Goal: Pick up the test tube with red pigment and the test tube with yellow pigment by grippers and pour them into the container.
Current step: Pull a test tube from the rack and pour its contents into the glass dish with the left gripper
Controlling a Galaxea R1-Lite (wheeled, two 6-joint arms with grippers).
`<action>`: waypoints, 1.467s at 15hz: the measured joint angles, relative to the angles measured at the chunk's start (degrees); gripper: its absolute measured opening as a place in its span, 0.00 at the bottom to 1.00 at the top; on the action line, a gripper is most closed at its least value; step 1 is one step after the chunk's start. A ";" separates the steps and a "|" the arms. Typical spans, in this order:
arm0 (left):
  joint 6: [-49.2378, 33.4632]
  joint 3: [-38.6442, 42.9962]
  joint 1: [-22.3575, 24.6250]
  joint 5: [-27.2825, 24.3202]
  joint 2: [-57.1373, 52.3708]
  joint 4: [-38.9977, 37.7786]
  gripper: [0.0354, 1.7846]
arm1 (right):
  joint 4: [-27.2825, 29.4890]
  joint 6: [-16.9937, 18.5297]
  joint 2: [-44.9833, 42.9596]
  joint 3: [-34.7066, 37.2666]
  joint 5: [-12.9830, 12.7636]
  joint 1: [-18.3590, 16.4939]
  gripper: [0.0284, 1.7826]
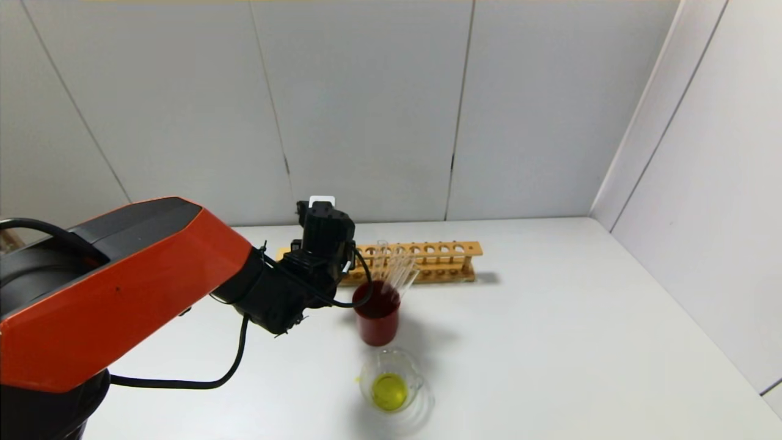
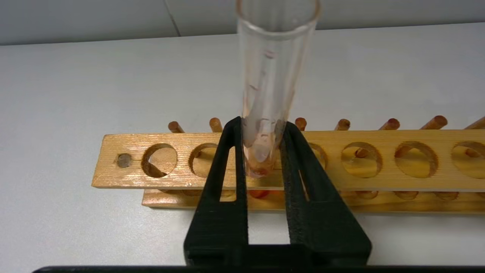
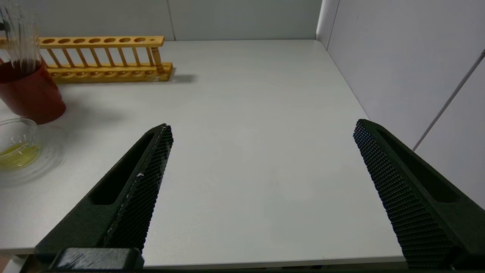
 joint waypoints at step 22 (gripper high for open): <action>12.78 -7.30 -3.39 4.24 -24.43 20.50 0.15 | 0.00 0.00 0.00 0.00 0.00 0.00 0.98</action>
